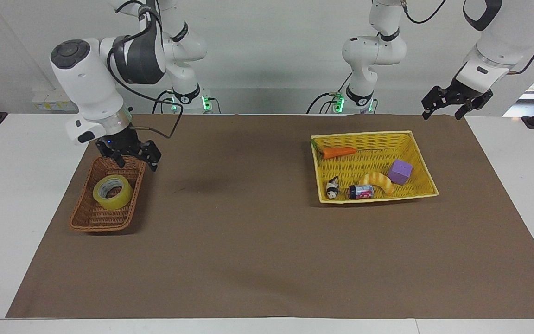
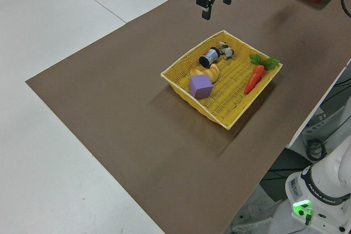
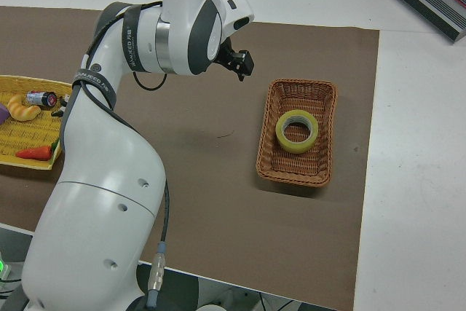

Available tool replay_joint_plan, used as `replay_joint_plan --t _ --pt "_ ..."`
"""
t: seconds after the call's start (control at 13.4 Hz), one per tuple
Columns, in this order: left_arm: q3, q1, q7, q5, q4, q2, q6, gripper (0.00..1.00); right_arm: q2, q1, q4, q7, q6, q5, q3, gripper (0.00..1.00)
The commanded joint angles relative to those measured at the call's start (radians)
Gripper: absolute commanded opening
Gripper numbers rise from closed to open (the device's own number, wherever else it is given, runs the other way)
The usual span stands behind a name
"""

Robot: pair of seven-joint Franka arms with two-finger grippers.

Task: Move tape to another basket
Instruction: 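Lower the tape into the brown basket and open the right gripper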

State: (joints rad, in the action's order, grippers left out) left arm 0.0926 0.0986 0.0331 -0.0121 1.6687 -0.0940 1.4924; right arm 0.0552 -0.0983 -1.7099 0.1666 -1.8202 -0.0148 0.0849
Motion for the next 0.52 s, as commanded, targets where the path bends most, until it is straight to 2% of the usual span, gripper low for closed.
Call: replay_joint_plan --t 0.0,0.15,0.3,0.45 --pt "0.015 0.0 -0.018 0.014 -0.012 -0.006 -0.018 1.0 -0.067 0.011 0.034 0.008 0.102 0.022 0.001 1.0" --pt "0.012 0.006 -0.013 0.014 -0.012 -0.006 -0.015 1.0 -0.069 0.015 0.134 0.008 0.229 0.022 0.001 1.0" --pt "0.013 0.004 -0.015 0.014 -0.012 -0.006 -0.017 1.0 -0.075 0.015 0.187 0.01 0.316 0.022 0.006 1.0" --pt "0.013 0.0 -0.013 0.014 -0.012 -0.006 -0.015 1.0 -0.13 0.019 0.133 0.013 0.335 0.007 0.001 1.0"
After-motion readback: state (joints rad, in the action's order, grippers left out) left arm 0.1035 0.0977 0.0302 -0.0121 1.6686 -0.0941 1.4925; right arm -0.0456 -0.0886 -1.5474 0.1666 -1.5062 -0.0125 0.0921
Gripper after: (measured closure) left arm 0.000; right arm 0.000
